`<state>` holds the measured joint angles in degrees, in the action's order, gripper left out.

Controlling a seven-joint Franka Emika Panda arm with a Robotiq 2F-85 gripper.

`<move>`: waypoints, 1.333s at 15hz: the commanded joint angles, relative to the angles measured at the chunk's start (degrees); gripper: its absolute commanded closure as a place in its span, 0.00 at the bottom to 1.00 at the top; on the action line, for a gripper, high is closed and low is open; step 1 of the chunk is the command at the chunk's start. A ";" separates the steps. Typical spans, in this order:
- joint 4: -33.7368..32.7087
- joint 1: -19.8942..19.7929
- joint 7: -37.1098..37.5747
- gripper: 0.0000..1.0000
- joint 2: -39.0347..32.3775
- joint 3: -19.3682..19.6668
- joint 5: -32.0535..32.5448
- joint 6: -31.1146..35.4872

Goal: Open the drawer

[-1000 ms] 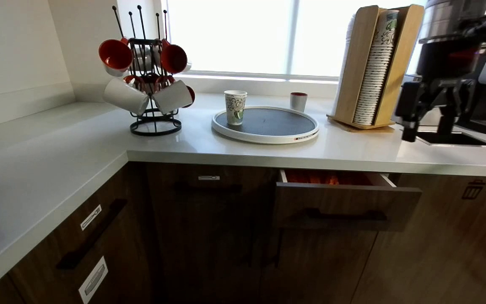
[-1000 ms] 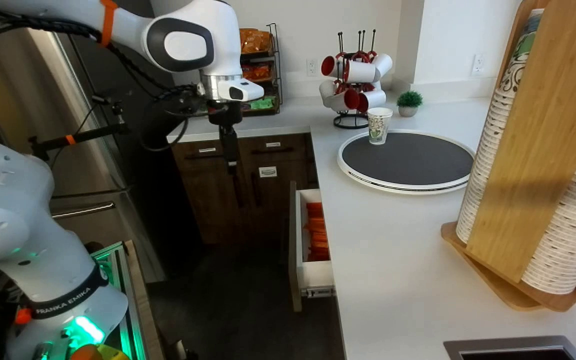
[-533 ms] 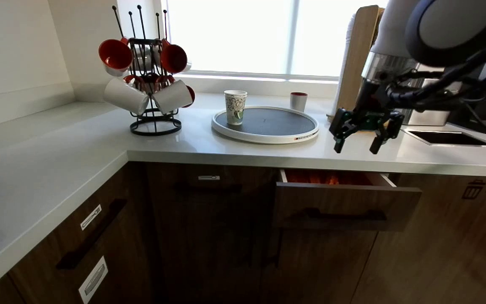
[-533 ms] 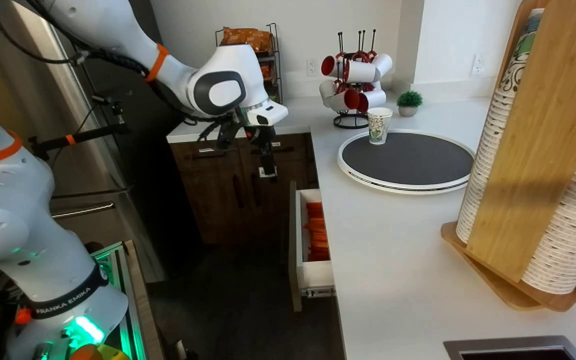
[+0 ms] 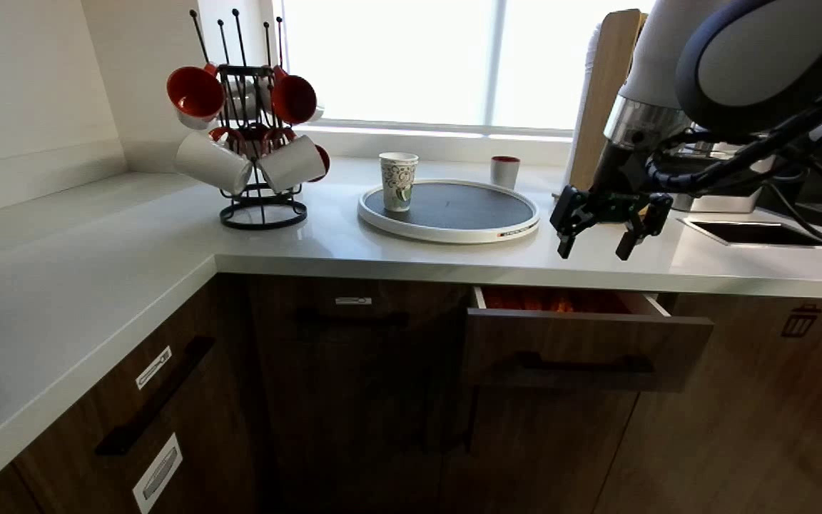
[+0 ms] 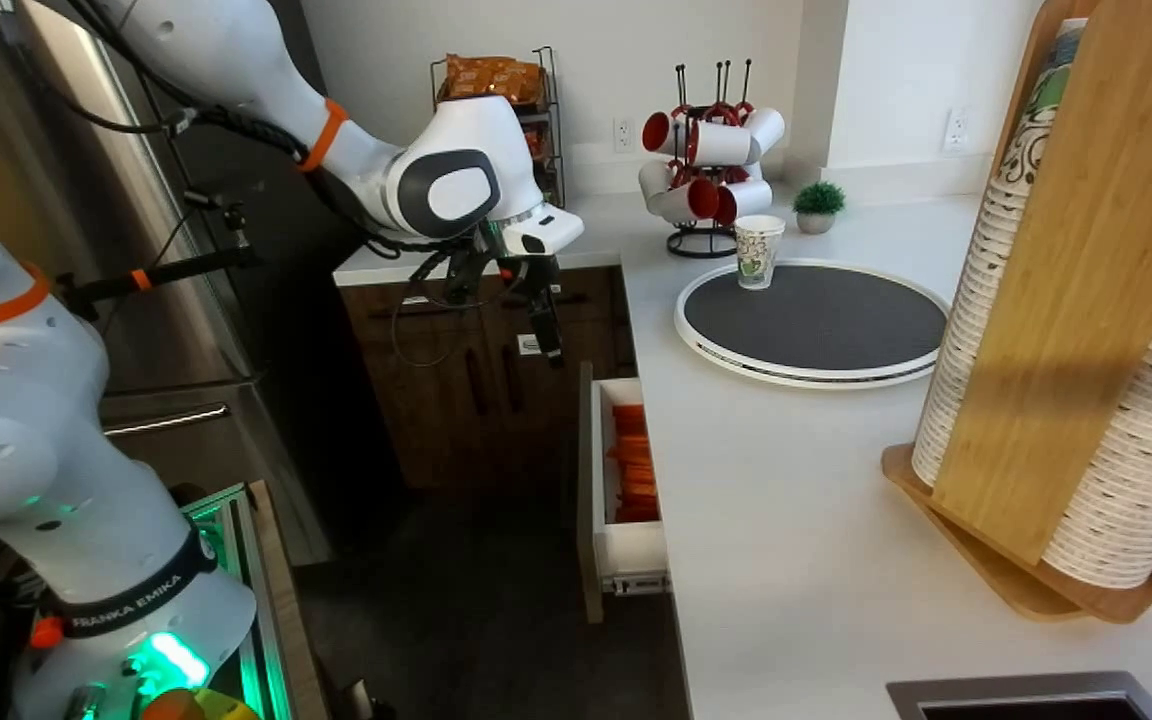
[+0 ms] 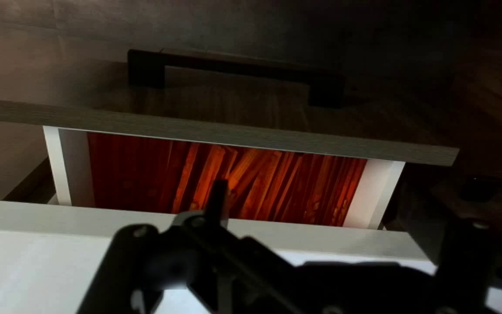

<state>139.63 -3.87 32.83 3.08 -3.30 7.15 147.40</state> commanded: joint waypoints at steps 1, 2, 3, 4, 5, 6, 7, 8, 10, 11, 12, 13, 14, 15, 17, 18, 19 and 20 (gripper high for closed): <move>-1.04 0.61 0.15 0.00 -5.16 1.37 2.70 6.77; -1.07 0.67 0.29 0.00 -6.64 1.82 4.14 9.37; -1.15 0.90 0.40 0.04 -8.04 2.32 4.95 11.41; -1.21 1.24 0.04 0.26 -9.38 2.89 5.17 13.65; -1.39 1.67 0.34 0.28 -10.67 3.64 5.78 15.06; -1.60 2.21 0.35 0.30 -11.87 4.46 5.91 16.67; -1.93 2.83 0.43 0.37 -13.09 5.45 6.03 18.16; -2.27 3.42 -0.36 0.47 -14.16 6.02 4.65 18.81; -3.09 2.53 0.86 0.63 -16.06 5.71 6.05 20.59; -3.56 2.66 0.49 0.70 -16.81 5.77 5.33 20.62; -3.95 2.77 0.48 0.79 -17.52 5.86 5.48 20.60; -4.38 5.71 -1.32 0.85 -18.08 8.55 3.52 19.56; -4.85 6.47 -1.12 0.92 -18.86 9.48 4.13 19.87; -5.29 7.33 -1.06 0.99 -19.72 10.46 4.24 20.42; -6.16 9.17 -0.62 1.00 -21.02 12.61 4.64 20.57; -6.50 9.98 -0.56 1.00 -21.63 13.49 4.69 20.76; -6.80 10.85 -0.42 1.00 -22.21 14.36 4.74 20.46; -6.97 11.27 -0.82 1.00 -22.66 14.56 4.11 19.85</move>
<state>133.92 4.75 32.30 -17.10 8.95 11.77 166.80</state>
